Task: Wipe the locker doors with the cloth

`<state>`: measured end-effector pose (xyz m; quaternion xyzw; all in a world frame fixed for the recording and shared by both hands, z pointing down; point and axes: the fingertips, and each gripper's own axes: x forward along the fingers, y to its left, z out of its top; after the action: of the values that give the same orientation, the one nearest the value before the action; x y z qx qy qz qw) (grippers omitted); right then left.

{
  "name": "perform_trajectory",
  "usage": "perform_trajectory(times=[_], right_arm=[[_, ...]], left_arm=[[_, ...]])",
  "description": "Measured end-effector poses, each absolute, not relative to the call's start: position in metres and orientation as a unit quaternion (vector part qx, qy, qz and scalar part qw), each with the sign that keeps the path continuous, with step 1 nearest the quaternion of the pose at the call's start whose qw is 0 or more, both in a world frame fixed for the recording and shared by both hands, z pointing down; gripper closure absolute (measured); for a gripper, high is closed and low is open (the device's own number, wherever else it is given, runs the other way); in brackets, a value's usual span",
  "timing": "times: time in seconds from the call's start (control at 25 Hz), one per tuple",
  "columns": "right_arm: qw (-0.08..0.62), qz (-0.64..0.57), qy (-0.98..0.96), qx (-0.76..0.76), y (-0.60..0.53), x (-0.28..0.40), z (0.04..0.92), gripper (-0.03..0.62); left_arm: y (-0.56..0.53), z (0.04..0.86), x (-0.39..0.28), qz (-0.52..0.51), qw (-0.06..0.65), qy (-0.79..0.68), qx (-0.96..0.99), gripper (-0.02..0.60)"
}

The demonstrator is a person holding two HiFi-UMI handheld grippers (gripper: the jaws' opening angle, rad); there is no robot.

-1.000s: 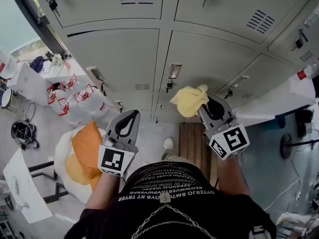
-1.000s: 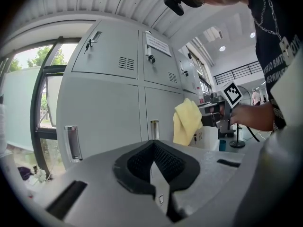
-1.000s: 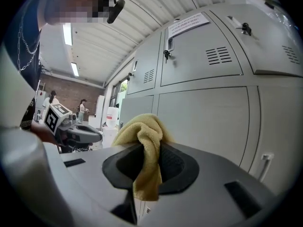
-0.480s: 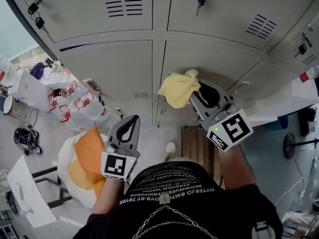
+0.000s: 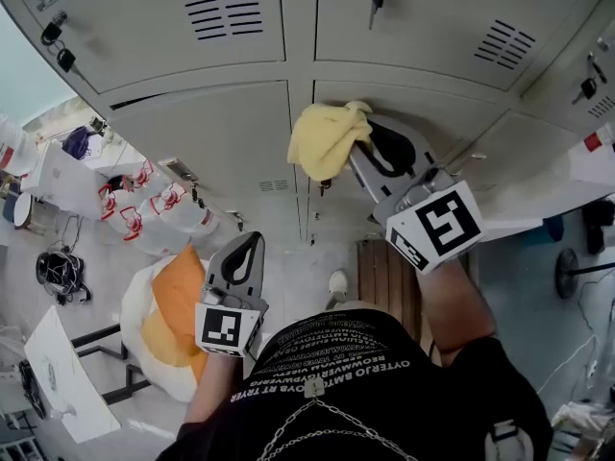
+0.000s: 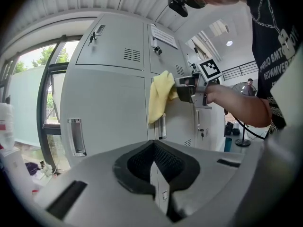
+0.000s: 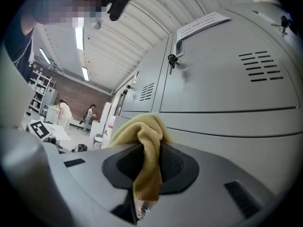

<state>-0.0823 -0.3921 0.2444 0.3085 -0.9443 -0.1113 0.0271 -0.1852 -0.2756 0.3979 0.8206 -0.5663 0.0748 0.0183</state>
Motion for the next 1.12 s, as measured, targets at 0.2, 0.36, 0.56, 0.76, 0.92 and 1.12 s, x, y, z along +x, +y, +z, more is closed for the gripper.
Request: perform_trajectory(times=[0.2, 0.36, 0.56, 0.76, 0.92, 1.12], right_arm=[[0.025, -0.132, -0.932, 0.337, -0.403, -0.082, 0.234, 0.525], [0.023, -0.133, -0.922, 0.363, -0.414, -0.07, 0.232, 0.525], [0.026, -0.135, -0.915, 0.38, -0.42, -0.053, 0.234, 0.523], [0.034, -0.129, -0.906, 0.402, -0.424, -0.024, 0.237, 0.523], [0.036, -0.125, -0.895, 0.425, -0.428, 0.003, 0.237, 0.522], [0.039, -0.115, -0.882, 0.455, -0.432, 0.035, 0.241, 0.52]], left_arm=[[-0.272, 0.397, -0.181, 0.082, 0.018, -0.561, 0.824, 0.578], [-0.272, 0.397, -0.176, 0.085, 0.017, -0.553, 0.829, 0.578], [-0.273, 0.398, -0.167, 0.09, 0.015, -0.542, 0.836, 0.578], [-0.275, 0.399, -0.161, 0.091, 0.014, -0.531, 0.842, 0.578], [-0.278, 0.396, -0.156, 0.087, 0.009, -0.527, 0.845, 0.578], [-0.279, 0.397, -0.151, 0.086, 0.007, -0.521, 0.849, 0.578]])
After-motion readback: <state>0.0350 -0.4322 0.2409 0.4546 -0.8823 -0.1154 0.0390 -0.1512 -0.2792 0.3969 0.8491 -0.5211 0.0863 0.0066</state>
